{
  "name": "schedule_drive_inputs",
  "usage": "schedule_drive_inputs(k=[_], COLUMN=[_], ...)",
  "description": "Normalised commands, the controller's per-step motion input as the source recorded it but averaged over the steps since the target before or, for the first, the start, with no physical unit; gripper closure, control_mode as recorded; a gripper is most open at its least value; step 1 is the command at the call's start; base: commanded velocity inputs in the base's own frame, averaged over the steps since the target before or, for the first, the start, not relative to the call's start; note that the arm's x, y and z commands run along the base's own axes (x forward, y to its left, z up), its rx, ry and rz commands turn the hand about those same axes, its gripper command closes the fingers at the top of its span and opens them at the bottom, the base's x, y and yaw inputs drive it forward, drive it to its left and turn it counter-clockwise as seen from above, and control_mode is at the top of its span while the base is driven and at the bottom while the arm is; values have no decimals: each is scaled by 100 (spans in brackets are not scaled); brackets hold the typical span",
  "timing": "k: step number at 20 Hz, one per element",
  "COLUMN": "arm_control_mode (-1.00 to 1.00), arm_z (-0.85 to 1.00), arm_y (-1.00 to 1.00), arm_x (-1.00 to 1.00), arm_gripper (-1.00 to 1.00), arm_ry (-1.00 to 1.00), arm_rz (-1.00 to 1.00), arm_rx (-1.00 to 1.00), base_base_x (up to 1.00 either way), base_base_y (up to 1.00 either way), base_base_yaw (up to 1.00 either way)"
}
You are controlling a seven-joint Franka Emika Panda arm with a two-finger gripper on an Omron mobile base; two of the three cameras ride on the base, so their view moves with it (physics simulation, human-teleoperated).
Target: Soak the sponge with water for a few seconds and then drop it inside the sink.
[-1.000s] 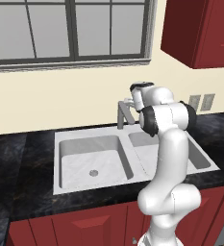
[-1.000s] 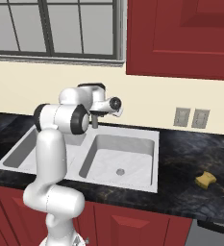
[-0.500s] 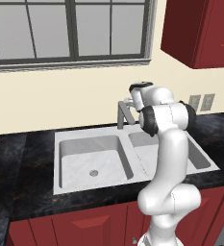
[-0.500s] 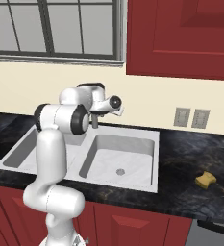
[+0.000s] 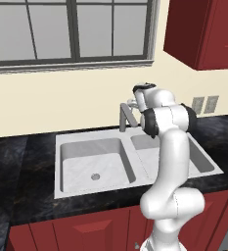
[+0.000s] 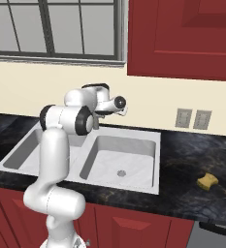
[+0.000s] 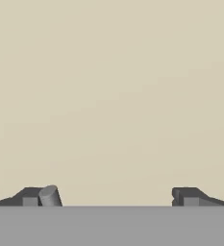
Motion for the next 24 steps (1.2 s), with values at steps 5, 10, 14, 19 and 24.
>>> schedule_drive_inputs(k=[5,10,14,19,24], arm_control_mode=[-100,-100,-100,-100,-100], arm_z=[-56,-61,-54,-5,27], arm_y=[-50,-53,-50,-27,-8], arm_x=[32,23,17,1,-28], arm_gripper=[-100,-100,-100,-100,-100], arm_ry=[4,8,8,1,-3], arm_rz=[0,0,0,0,0], arm_rx=[0,0,0,1,4], base_base_x=[0,0,0,0,0], base_base_y=[0,0,0,0,0], base_base_yaw=[0,0,0,0,0])
